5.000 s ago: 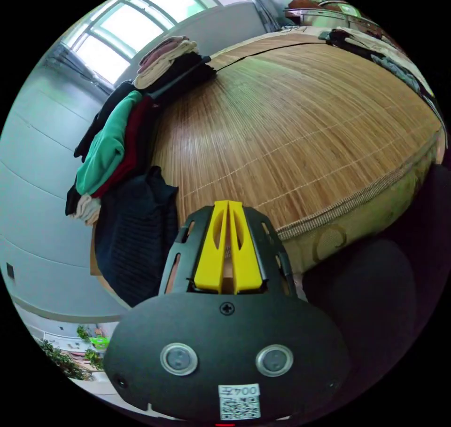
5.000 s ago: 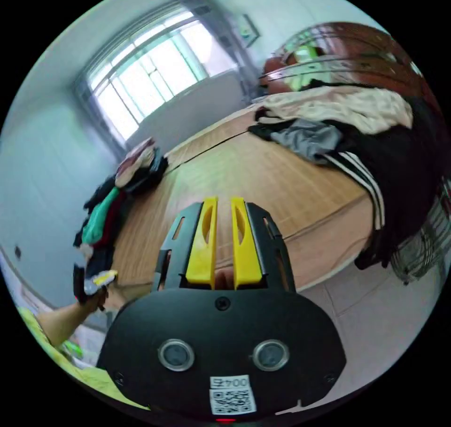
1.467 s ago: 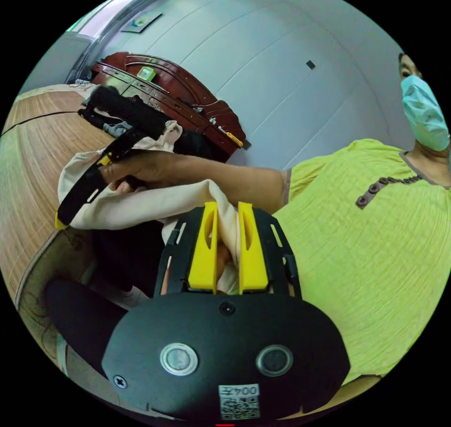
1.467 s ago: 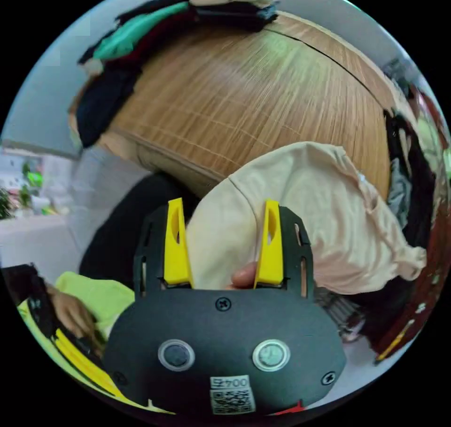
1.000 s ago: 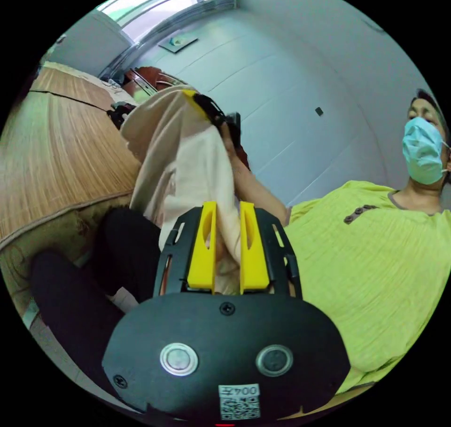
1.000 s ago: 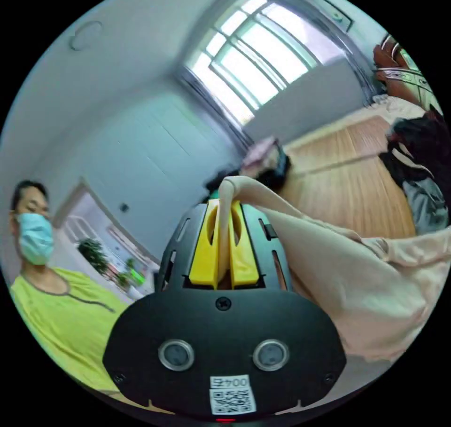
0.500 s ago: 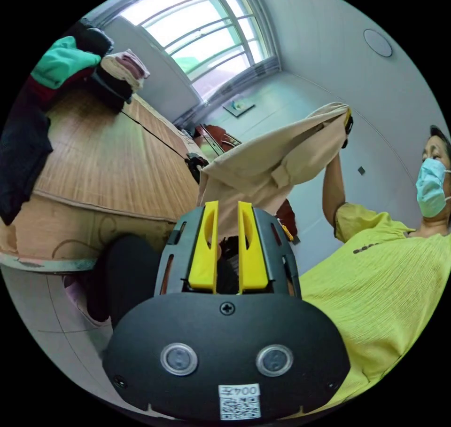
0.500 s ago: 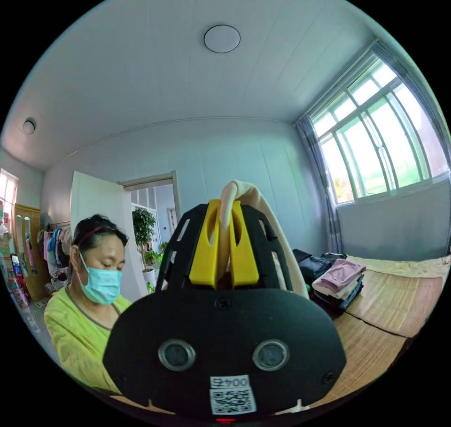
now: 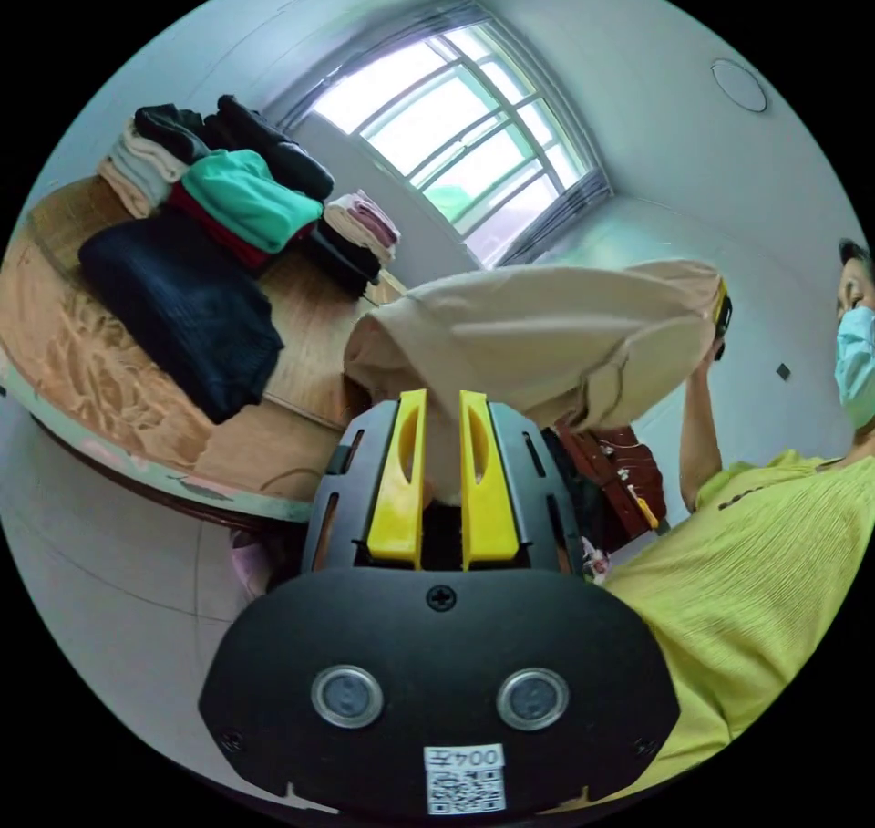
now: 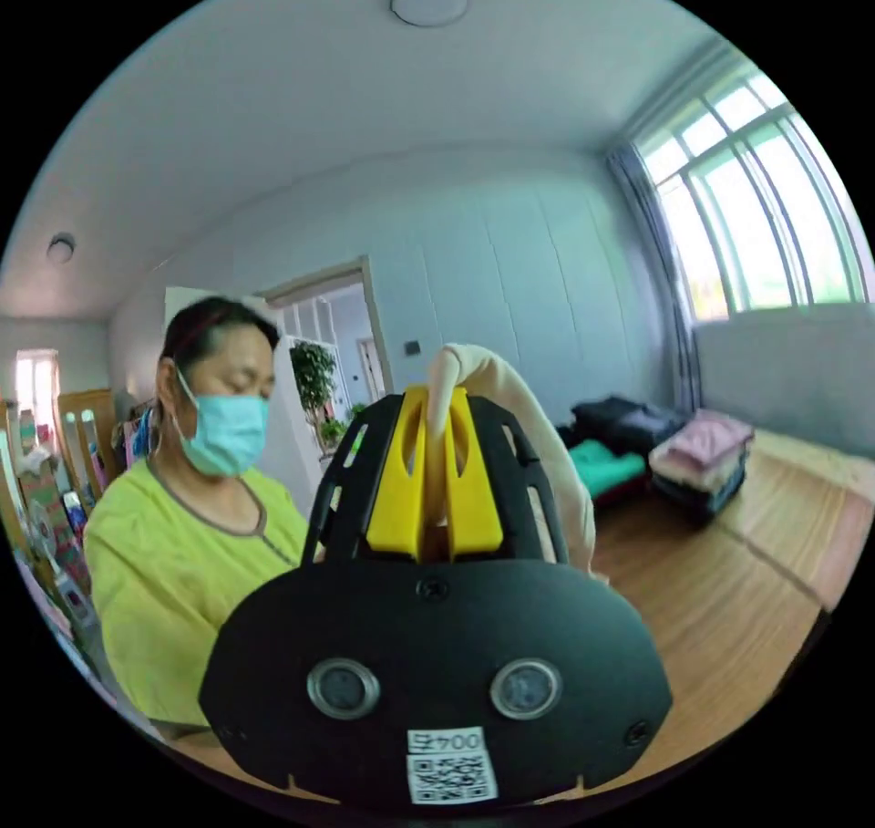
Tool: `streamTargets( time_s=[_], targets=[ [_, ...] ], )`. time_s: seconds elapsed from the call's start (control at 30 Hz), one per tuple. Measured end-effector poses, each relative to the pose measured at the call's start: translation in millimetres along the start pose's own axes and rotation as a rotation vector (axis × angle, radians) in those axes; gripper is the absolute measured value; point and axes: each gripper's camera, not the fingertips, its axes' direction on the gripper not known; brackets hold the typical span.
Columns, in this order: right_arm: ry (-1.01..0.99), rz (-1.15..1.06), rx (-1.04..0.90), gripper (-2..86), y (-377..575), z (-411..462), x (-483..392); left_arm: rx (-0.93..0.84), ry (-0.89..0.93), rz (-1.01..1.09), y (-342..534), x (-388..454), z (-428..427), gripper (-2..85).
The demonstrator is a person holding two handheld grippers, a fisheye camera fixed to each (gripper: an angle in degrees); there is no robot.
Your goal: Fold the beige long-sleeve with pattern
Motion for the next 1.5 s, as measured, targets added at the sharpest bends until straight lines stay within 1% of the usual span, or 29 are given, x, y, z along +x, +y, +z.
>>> streamTargets(
  time_s=[0.03,0.1,0.13,0.2,0.3,0.4,0.47,0.5,0.57,0.63,0.67,0.7,0.73,0.8,0.83,0.87,0.9,1.0,1.03,1.07,1.1,1.13,1.17,1.23,1.27,1.33,1.4,1.47,1.5],
  targets=[
    [0.013,0.035,-0.044,3.6,25,3,5,-0.012,-0.031,0.009,-3,-13,2,5.4],
    [0.062,0.258,-0.197,3.6,129,16,31,-0.038,-0.069,0.024,-9,-30,12,4.7],
    [0.082,0.328,-0.228,3.7,156,20,37,-0.064,-0.088,0.035,-14,-41,26,4.3],
    [0.208,0.627,-0.305,4.1,252,31,53,-0.107,-0.099,0.058,-23,-53,55,3.6],
    [0.397,0.885,-0.305,5.5,325,35,45,-0.182,-0.095,0.120,-41,-59,122,2.7],
    [0.570,0.952,-0.340,8.9,347,33,18,-0.261,-0.086,0.201,-58,-58,201,2.0],
    [0.648,0.956,-0.328,9.7,345,32,3,-0.328,-0.100,0.292,-68,-57,269,1.6],
    [0.688,0.937,-0.287,9.9,337,32,-7,-0.341,-0.111,0.315,-69,-57,285,1.5],
    [0.746,0.884,-0.222,9.4,320,38,-17,-0.394,-0.178,0.446,-72,-58,351,1.2],
    [0.789,0.822,-0.176,7.1,301,53,-20,-0.434,-0.217,0.543,-72,-60,399,1.1],
    [0.815,0.784,-0.172,4.4,289,69,-17,-0.450,-0.223,0.596,-72,-61,427,0.9],
    [0.828,0.739,-0.200,1.0,278,90,-11,-0.453,-0.229,0.621,-72,-61,439,0.9],
    [0.831,0.722,-0.228,0.6,274,102,-7,-0.461,-0.242,0.682,-74,-60,461,0.8],
    [0.850,0.669,-0.414,-0.3,267,158,20,-0.472,-0.301,0.806,-77,-57,493,0.7],
    [0.864,0.649,-0.471,-0.4,269,174,26,-0.453,-0.354,0.866,-82,-62,509,0.6],
    [0.902,0.618,-0.584,-0.5,278,203,39,-0.426,-0.386,0.886,-93,-72,518,0.6],
    [0.926,0.609,-0.703,-0.6,294,231,51,-0.413,-0.390,0.877,-101,-80,521,0.6],
    [0.978,0.610,-0.916,-0.7,344,282,69,-0.412,-0.361,0.809,-134,-131,529,0.4],
    [1.013,0.593,-0.873,-0.6,346,285,66,-0.480,-0.357,0.818,-134,-155,540,0.3],
    [1.058,0.605,-0.800,-0.6,349,286,60,-0.596,-0.365,0.822,-126,-186,555,0.2],
    [1.066,0.639,-0.769,-0.6,350,287,60,-0.658,-0.362,0.821,-120,-202,560,0.2],
    [1.064,0.644,-0.764,-0.6,350,287,60,-0.750,-0.348,0.820,-106,-235,563,0.1],
    [1.052,0.646,-0.759,-0.6,350,287,60,-0.796,-0.341,0.813,-90,-267,555,0.1],
    [1.038,0.671,-0.726,-0.7,350,282,64,-0.791,-0.335,0.783,-70,-307,532,0.1],
    [1.025,0.696,-0.677,-0.7,352,274,66,-0.728,-0.333,0.764,-63,-327,508,0.1],
    [1.004,0.732,-0.596,-0.6,354,262,66,-0.685,-0.334,0.742,-63,-348,483,0.2],
    [0.997,0.654,-0.550,-0.1,340,246,56,-0.675,-0.321,0.698,-72,-368,463,0.1],
    [1.073,0.567,-0.461,0.7,321,224,48,-0.653,-0.306,0.674,-79,-395,438,0.1],
    [1.099,0.552,-0.407,3.6,311,206,52,-0.645,-0.305,0.674,-79,-402,433,0.1]
  ],
)
